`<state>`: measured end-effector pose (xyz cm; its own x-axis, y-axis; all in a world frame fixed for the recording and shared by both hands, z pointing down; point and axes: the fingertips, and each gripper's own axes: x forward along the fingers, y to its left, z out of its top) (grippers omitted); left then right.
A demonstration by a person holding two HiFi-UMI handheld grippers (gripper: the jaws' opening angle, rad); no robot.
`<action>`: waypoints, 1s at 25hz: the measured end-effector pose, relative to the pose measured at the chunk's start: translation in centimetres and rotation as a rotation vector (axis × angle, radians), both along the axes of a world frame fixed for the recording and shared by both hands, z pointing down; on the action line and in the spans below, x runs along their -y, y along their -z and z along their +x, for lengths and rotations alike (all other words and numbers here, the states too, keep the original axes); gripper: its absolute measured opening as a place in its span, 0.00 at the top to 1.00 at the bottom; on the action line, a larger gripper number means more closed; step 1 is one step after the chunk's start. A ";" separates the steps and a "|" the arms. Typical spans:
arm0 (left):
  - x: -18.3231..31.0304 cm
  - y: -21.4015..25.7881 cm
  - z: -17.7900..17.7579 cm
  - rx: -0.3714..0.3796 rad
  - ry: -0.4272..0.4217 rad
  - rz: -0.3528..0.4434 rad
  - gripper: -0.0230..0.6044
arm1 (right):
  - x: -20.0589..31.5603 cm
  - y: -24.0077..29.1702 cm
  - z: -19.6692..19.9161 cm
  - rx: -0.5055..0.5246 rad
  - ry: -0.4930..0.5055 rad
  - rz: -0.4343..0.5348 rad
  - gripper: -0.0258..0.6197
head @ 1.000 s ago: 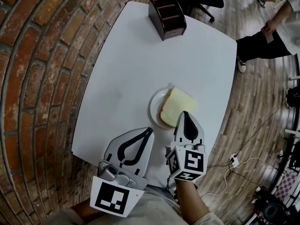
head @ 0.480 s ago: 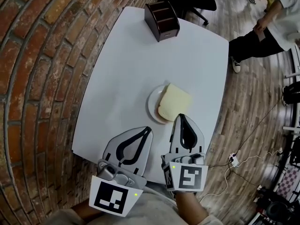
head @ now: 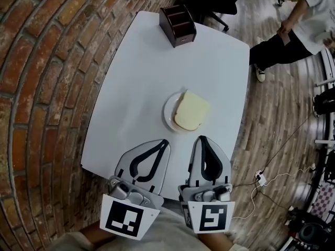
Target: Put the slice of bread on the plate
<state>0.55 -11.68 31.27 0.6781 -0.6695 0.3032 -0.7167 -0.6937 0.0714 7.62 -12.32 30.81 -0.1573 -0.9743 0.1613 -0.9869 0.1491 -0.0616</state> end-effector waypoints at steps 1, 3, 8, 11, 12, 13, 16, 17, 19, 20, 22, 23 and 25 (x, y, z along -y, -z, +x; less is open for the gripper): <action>-0.2 0.1 0.0 -0.001 -0.001 0.003 0.95 | -0.4 0.5 0.0 0.003 0.003 0.009 0.95; -0.5 0.4 0.1 -0.009 0.001 0.006 0.95 | -1.5 1.1 0.1 0.000 0.005 0.006 0.95; -1.4 1.2 0.4 -0.023 0.007 0.010 0.95 | -3.8 3.0 -0.2 -0.010 0.045 0.032 0.95; -2.0 1.5 0.5 -0.023 0.007 0.018 0.95 | -4.7 3.0 -0.5 -0.011 0.064 0.030 0.95; -2.2 1.6 0.4 -0.023 0.007 0.020 0.95 | -4.9 2.9 -0.7 -0.006 0.069 0.027 0.95; -2.5 1.7 0.4 -0.024 0.007 0.021 0.95 | -5.1 2.8 -0.8 -0.001 0.073 0.023 0.95; -3.1 1.9 0.4 -0.027 0.004 0.023 0.95 | -5.5 2.6 -1.1 0.004 0.081 0.015 0.95; -3.2 2.0 0.4 -0.027 0.004 0.024 0.95 | -5.7 2.6 -1.2 0.005 0.083 0.014 0.95; -3.4 2.1 0.4 -0.029 0.005 0.022 0.95 | -5.9 2.7 -1.2 0.005 0.084 0.015 0.95; -3.6 2.1 0.4 -0.030 0.005 0.022 0.95 | -6.0 2.8 -1.2 0.005 0.084 0.016 0.95; -3.8 2.1 0.3 -0.027 -0.001 0.025 0.95 | -6.1 2.9 -1.3 0.005 0.085 0.020 0.95; -3.9 2.2 0.3 -0.026 -0.005 0.027 0.95 | -6.3 2.9 -1.4 0.005 0.086 0.019 0.95; -4.1 2.2 0.4 -0.029 -0.010 0.027 0.95 | -6.5 2.7 -1.5 0.003 0.087 0.012 0.95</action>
<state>0.93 -7.61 29.12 0.6932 -0.6702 0.2652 -0.7075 -0.7029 0.0728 6.15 -5.81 28.07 -0.2421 -0.9587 0.1496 -0.9700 0.2352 -0.0622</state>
